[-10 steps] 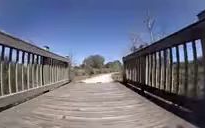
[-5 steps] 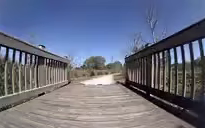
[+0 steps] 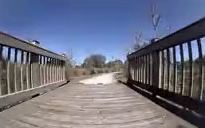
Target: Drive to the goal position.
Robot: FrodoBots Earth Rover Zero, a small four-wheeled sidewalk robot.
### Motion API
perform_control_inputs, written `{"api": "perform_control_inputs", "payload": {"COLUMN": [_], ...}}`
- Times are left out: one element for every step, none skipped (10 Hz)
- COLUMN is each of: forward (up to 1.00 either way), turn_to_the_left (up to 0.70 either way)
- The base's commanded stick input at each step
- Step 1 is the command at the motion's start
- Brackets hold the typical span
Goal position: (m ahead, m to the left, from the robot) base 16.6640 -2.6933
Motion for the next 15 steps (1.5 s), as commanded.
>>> {"api": "perform_control_inputs", "payload": {"forward": [0.5,0.5,0.5,0.5,0.5,0.5,0.5,0.5,0.5,0.5,0.5,0.5,0.5,0.5,0.5], "turn_to_the_left": [0.0,0.0,0.0,0.0,0.0,0.0,0.0,0.0,0.0,0.0,0.0,0.0,0.0,0.0,0.0]}}
